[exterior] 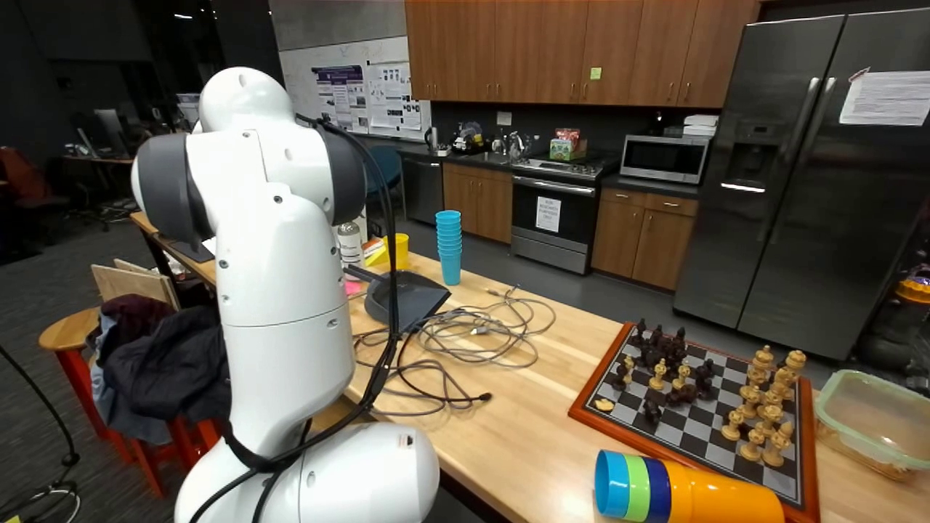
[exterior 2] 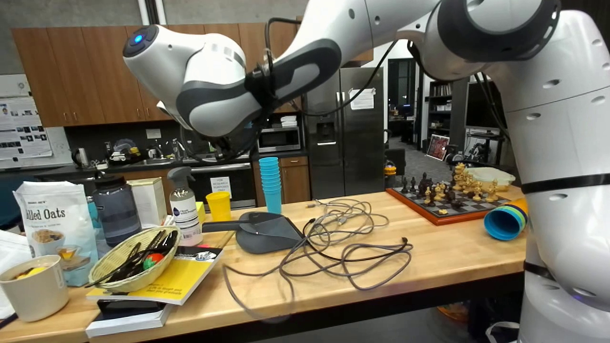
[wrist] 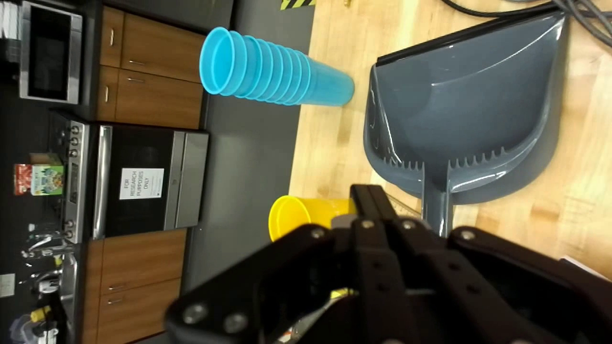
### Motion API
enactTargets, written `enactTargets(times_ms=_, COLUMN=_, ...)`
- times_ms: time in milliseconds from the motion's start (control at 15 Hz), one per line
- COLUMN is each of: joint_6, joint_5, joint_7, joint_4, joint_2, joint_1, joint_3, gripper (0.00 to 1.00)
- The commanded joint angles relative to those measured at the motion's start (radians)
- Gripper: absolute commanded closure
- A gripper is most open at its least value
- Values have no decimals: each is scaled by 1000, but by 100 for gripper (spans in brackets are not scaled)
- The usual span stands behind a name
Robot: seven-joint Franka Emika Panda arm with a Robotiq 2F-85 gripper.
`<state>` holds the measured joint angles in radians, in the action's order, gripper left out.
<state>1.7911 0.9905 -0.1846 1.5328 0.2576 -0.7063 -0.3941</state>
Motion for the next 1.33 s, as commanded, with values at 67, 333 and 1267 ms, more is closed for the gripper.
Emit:
enactTargets(times_ms=67, joint_6=-17, joint_5=-3, joint_7=61, joint_4=32, joint_2=-35, joint_1=3, joint_3=2, gripper=100)
enactTargets(times_ms=333, joint_6=-22, joint_5=-113, joint_7=102, joint_4=91, joint_2=-87, joint_1=53, joint_3=9, gripper=63)
enactTargets(times_ms=1267, joint_6=204, joint_5=-800, joint_7=-83, joint_4=728, joint_2=-572, joint_1=430, joint_3=190, gripper=0)
